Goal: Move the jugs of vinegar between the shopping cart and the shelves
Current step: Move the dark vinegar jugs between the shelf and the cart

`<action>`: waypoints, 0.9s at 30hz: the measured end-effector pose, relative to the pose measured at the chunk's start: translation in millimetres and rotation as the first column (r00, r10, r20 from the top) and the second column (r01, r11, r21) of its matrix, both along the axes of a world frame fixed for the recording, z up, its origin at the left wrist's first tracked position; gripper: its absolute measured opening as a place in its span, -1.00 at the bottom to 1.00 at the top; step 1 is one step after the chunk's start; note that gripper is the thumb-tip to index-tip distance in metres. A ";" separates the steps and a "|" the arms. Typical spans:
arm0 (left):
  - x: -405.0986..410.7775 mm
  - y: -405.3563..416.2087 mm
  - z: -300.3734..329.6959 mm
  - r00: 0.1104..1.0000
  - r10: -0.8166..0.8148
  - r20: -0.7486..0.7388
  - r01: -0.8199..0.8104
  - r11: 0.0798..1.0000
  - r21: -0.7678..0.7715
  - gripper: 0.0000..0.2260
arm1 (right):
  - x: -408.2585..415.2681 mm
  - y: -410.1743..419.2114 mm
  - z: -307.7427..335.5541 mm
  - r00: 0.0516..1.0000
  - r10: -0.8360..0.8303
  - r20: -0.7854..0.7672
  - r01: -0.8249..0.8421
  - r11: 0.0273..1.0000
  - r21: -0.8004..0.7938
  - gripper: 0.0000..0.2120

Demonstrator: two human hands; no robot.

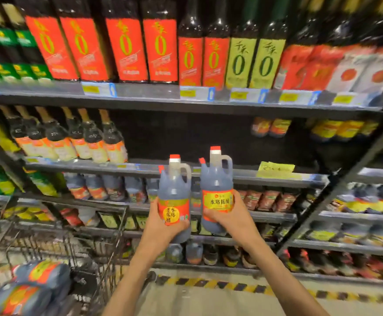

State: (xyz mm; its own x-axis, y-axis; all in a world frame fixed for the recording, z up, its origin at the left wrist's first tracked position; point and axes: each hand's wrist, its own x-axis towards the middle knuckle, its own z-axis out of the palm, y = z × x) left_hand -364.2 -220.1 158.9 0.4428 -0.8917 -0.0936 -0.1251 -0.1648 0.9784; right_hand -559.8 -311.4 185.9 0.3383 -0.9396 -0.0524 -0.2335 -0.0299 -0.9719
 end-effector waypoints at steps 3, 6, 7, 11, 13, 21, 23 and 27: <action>-33.8 -44.1 7.0 0.995 -0.101 0.018 0.101 0.995 0.002 -0.29 | -40.0 -25.7 4.7 0.995 -0.099 0.004 0.099 0.994 0.045 -0.50; -60.8 -95.8 11.6 0.981 -0.189 0.045 0.189 0.982 0.007 -0.35 | -74.2 -55.8 7.7 0.984 -0.178 -0.004 0.178 0.983 0.053 -0.59; -68.4 -114.4 11.6 0.978 -0.203 0.046 0.203 0.979 0.008 -0.38 | -84.2 -67.3 8.9 0.979 -0.206 -0.008 0.206 0.977 0.051 -0.63; -93.4 -188.4 12.7 0.963 -0.267 0.018 0.268 0.963 -0.013 -0.45 | -115.6 -115.3 11.3 0.954 -0.301 -0.012 0.301 0.952 0.062 -0.63; -102.1 -225.5 15.7 0.954 -0.298 0.015 0.299 0.954 -0.022 -0.40 | -127.9 -139.2 16.1 0.945 -0.326 0.008 0.324 0.942 0.083 -0.70; -127.0 -352.6 26.2 0.954 -0.276 0.120 0.279 0.960 -0.008 -0.41 | -160.6 -231.6 23.2 0.899 -0.437 0.024 0.436 0.899 0.041 -0.60; -133.5 -377.7 22.9 0.952 -0.260 0.160 0.271 0.961 -0.048 -0.23 | -165.1 -249.4 21.6 0.881 -0.472 0.035 0.470 0.882 0.041 -0.50; -148.8 -410.8 9.3 0.939 -0.251 0.234 0.274 0.959 -0.068 -0.09 | -174.4 -282.2 17.1 0.870 -0.492 0.031 0.492 0.870 0.022 -0.46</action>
State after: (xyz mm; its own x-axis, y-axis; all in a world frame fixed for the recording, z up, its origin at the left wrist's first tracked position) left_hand -513.1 -630.8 168.2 0.1912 -0.9788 0.0737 -0.3660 -0.0014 0.9306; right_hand -734.2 -593.6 203.0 -0.1659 -0.9842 -0.0622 -0.1808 0.0923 -0.9792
